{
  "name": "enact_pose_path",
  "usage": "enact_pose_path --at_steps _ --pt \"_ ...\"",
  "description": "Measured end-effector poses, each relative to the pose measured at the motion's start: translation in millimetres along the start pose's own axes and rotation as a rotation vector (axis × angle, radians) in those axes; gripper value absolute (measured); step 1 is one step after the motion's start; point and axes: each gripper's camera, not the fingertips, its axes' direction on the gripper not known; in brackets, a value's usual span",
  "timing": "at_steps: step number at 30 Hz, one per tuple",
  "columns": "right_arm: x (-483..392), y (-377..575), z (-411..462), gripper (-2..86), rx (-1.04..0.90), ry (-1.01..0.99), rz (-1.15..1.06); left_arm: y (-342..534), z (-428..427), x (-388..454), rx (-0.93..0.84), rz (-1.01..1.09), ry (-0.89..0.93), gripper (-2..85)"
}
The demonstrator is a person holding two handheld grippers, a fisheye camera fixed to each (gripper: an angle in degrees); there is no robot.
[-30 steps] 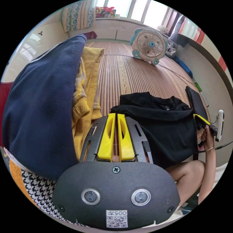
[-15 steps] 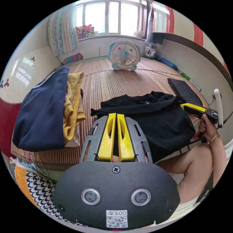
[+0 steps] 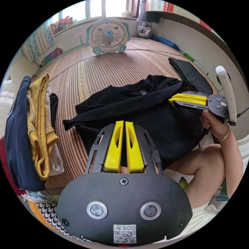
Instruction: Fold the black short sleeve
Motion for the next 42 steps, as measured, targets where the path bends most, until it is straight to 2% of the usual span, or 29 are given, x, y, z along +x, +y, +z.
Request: enact_pose_path --at_steps 4,15,19,23,26,30,33,37,42 --pt "1.8 -8.7 10.7 4.1 -0.03 0.007 -0.01 -15.8 14.4 0.9 -0.034 -0.003 -0.004 3.0" --pt "24.1 -16.5 7.0 4.2 0.036 0.01 0.095 -37.5 27.5 -1.6 -0.021 -0.037 0.008 3.1" --pt "27.9 -18.0 5.1 4.2 0.063 0.005 0.125 -36.5 16.9 -1.1 0.058 -0.079 -0.048 3.2" --pt "29.9 -19.1 0.8 4.3 0.096 -0.017 0.147 -29.2 -0.4 -2.1 0.142 -0.102 0.0 2.8" --pt "31.5 -20.0 1.6 4.3 0.1 -0.012 0.166 -23.4 -8.1 4.9 0.178 -0.058 0.068 1.9" --pt "37.7 -21.4 4.5 4.2 0.1 -0.017 0.201 -19.8 -3.0 29.2 0.123 0.112 0.188 0.5" --pt "45.9 -21.2 6.2 3.9 0.102 -0.028 0.244 -18.5 11.7 43.6 0.039 0.176 0.135 1.0" --pt "53.3 -17.5 2.2 3.6 0.108 -0.034 0.279 -19.4 25.3 33.6 -0.011 0.081 -0.039 1.1" --pt "59.5 -7.8 -13.0 3.2 0.152 -0.015 0.282 -17.0 28.4 -10.9 0.02 -0.149 -0.005 0.5"
